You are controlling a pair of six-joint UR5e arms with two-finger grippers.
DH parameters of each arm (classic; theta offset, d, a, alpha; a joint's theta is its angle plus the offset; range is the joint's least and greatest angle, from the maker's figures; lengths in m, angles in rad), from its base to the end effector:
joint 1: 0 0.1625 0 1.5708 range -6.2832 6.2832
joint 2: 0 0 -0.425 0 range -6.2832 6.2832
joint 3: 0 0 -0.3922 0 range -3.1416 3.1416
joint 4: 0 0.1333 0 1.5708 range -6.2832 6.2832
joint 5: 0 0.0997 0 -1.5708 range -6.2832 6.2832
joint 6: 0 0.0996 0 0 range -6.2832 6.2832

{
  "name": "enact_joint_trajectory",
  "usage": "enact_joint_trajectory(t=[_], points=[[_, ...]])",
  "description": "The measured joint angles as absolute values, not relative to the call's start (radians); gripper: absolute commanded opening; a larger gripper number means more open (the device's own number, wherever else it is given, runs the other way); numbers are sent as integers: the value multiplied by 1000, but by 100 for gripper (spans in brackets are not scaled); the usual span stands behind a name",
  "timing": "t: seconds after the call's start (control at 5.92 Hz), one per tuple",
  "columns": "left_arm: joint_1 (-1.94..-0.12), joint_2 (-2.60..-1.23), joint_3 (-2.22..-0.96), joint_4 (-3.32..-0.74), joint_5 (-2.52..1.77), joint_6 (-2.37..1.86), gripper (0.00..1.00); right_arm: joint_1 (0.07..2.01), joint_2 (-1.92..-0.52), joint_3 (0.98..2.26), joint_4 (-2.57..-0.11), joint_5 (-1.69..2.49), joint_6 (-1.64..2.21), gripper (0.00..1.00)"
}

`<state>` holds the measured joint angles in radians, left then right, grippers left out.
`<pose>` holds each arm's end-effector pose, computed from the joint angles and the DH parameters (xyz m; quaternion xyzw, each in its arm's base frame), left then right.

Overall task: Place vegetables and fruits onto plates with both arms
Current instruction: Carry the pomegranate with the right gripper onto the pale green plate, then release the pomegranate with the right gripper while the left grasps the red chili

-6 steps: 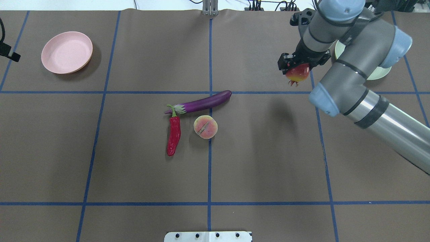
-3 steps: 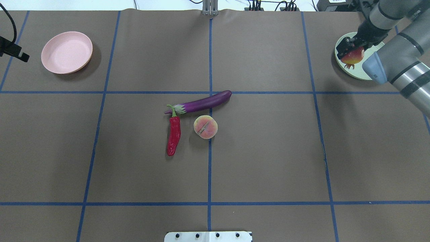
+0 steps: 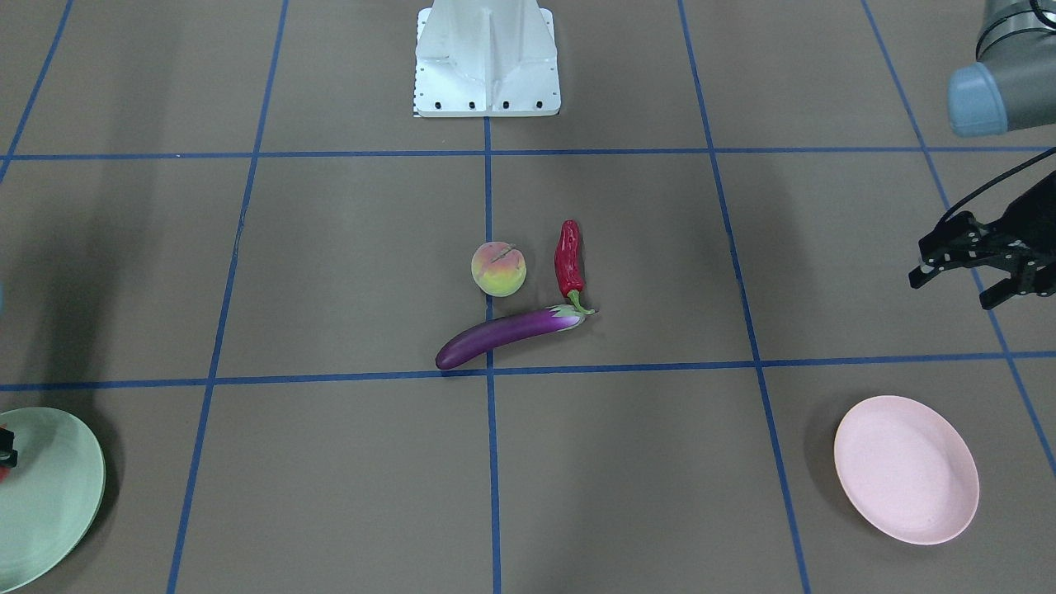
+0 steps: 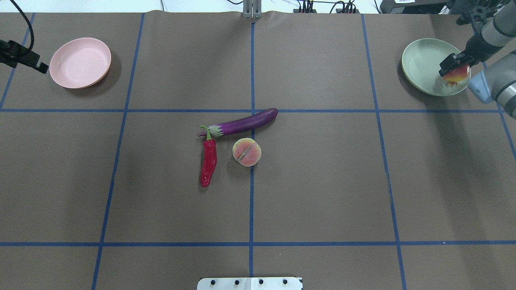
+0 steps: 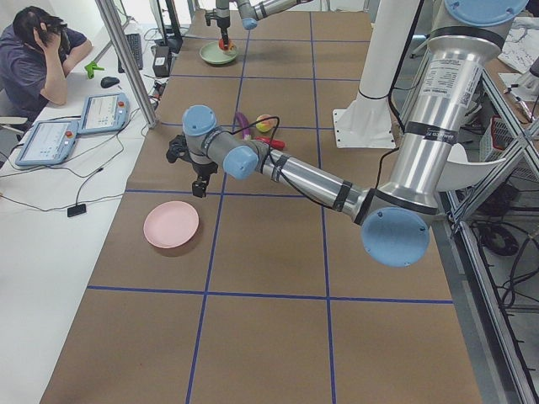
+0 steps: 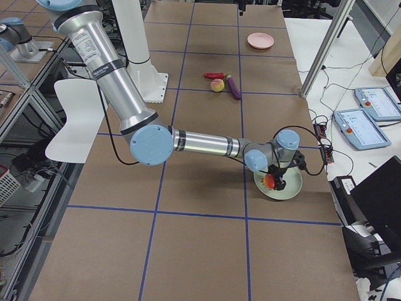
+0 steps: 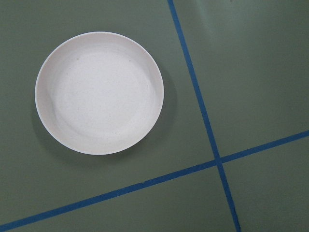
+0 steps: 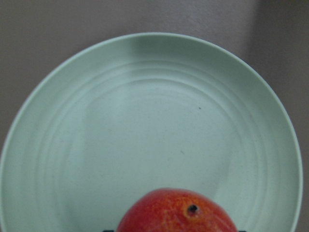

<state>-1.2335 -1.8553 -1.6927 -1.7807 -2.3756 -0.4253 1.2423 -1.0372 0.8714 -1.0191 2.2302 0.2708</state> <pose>0.1408 -0.5873 0.4141 0.1202 0.4502 0.0801 0.8812 -0.1655 -0.7095 0.6286 0.0795 -0.3571 -0.0888 0.9264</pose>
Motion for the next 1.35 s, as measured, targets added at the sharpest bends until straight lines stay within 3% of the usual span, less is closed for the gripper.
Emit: enact_joint_trajectory(t=[0.51,1.18,1.35], points=[[-893,-2007,-1685,-1778,-2082,-814,100,1244,-984,850,-1004,2222,347,100],[-579,-2161,-1606,-1773,-1883,-1093,99,1236,-970,981,-1061,2222,518,100],[-559,-2166,-1600,-1773,-1878,-1112,88,1236,-970,1012,-1090,2223,526,100]])
